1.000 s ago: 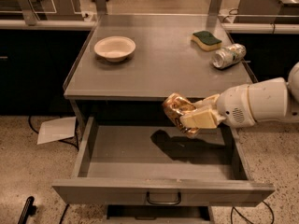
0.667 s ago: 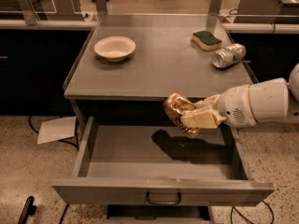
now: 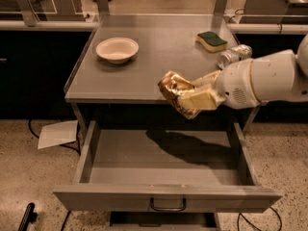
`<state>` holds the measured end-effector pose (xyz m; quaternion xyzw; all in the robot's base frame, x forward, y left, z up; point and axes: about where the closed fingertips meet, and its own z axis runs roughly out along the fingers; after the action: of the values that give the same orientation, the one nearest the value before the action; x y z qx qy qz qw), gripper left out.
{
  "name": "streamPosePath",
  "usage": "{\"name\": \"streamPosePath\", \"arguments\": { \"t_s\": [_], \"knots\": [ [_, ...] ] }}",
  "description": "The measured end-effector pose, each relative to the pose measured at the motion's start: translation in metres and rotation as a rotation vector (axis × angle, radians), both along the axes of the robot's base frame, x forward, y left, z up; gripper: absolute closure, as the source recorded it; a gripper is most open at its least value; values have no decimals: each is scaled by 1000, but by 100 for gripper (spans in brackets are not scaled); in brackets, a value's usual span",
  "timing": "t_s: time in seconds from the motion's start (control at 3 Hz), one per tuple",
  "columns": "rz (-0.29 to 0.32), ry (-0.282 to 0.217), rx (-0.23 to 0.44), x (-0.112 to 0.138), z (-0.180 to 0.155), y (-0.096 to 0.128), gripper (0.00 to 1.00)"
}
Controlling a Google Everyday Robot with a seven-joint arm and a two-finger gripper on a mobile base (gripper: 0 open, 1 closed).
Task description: Pick orange can from top drawer and place on counter
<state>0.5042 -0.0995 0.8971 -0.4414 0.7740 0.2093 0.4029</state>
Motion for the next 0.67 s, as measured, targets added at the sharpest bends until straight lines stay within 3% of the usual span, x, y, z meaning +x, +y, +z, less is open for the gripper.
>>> {"name": "streamPosePath", "arguments": {
  "t_s": [0.33,0.67],
  "knots": [
    [13,-63,-49,32,37,14,100],
    [28,-60,-85,72,47,30,100]
  ]
}}
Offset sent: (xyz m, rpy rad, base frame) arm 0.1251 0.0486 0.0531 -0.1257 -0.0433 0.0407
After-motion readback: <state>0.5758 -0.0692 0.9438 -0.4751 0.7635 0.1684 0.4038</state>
